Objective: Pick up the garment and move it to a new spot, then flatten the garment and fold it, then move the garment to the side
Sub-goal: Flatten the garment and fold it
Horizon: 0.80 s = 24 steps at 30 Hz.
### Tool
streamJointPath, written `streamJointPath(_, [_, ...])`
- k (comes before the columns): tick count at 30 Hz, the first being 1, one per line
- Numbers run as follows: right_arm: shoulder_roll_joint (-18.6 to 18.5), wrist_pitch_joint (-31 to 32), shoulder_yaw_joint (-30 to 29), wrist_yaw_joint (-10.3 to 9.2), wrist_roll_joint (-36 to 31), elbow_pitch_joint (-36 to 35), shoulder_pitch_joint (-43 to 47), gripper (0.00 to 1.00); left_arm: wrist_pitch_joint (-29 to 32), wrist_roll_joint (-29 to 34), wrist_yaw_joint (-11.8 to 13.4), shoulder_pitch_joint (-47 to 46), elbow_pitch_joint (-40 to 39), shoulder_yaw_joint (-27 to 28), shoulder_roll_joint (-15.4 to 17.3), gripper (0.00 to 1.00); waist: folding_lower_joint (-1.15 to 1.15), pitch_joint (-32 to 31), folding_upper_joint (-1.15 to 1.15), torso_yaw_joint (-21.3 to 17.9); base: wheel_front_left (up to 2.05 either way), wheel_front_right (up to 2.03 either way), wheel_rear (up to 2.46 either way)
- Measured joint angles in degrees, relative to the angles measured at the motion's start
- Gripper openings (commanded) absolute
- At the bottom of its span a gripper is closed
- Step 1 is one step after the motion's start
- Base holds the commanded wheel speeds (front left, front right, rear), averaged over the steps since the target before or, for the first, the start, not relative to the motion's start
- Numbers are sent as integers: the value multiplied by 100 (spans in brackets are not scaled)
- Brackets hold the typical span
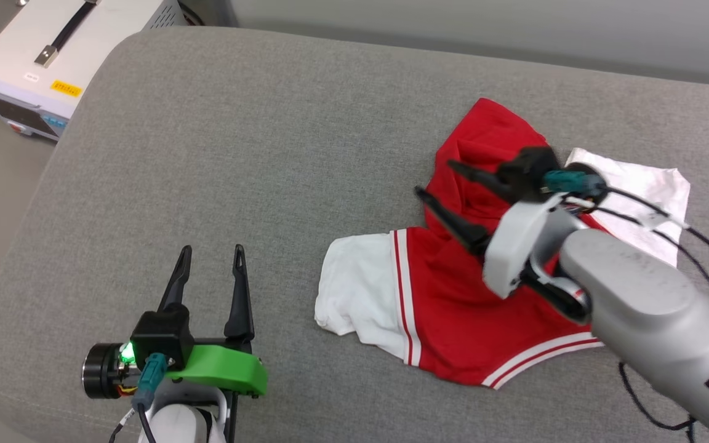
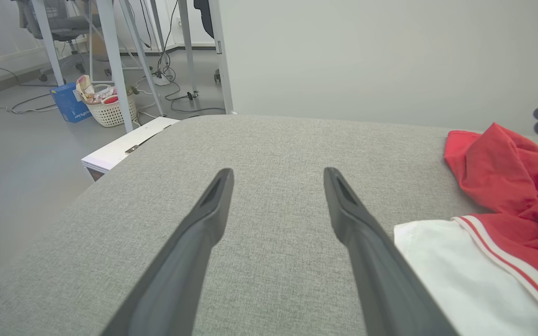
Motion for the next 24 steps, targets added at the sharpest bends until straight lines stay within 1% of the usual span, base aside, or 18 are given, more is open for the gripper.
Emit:
streamJointPath(2, [-258, -136, -419, 0, -145, -12, 104, 100, 0, 30, -14, 51, -21, 42, 0, 100, 0, -89, 0, -52, 0, 0, 0])
streamJointPath(5, [-645, -214, -1290, 0, -662, -76, 304, 100, 0, 71, -46, 155, -75, 123, 0, 100, 0, -202, 0, -159, 0, 0, 0])
streamJointPath(9, [-985, -218, -2454, 0, -1229, -375, 677, 100, 0, 115, -55, 238, -159, 190, 0, 100, 0, -282, 0, -295, 0, 0, 0])
streamJointPath(13, [-1312, -181, -3268, 0, -1646, -647, 909, 100, 0, 122, -73, 248, -204, 193, 0, 100, 0, -283, 0, -376, 0, 0, 0])
streamJointPath(14, [-1399, -56, -3457, 0, -1692, -732, 928, 100, 0, 124, -83, 248, -218, 192, -1, 100, 0, -266, 0, -383, 0, 0, 0])
streamJointPath(16, [-1590, 346, -3720, 0, -1707, -916, 931, 100, 0, 137, -85, 246, -246, 191, 0, 100, 0, -219, 0, -392, 0, 0, 0])
streamJointPath(17, [-1868, 1451, -3858, 0, -1541, -1110, 948, 100, 0, 145, -100, 237, -289, 183, 0, 100, 0, -138, 0, -392, 0, 0, 0])
streamJointPath(18, [-1945, 1736, -3891, 0, -1433, -1154, 962, 100, 0, 145, -101, 231, -304, 180, 0, 100, 0, -112, 0, -390, 0, 0, 0])
streamJointPath(20, [-2220, 2639, -3879, 0, -1190, -1216, 972, 100, 0, 145, -101, 209, -330, 167, 0, 100, 0, -27, 0, -376, 0, 0, 0])
streamJointPath(24, [-2602, 4016, -3751, 0, -700, -1249, 989, 100, 0, 140, -100, 87, -361, 125, 0, 100, 0, 149, 0, -333, 0, 0, 0])
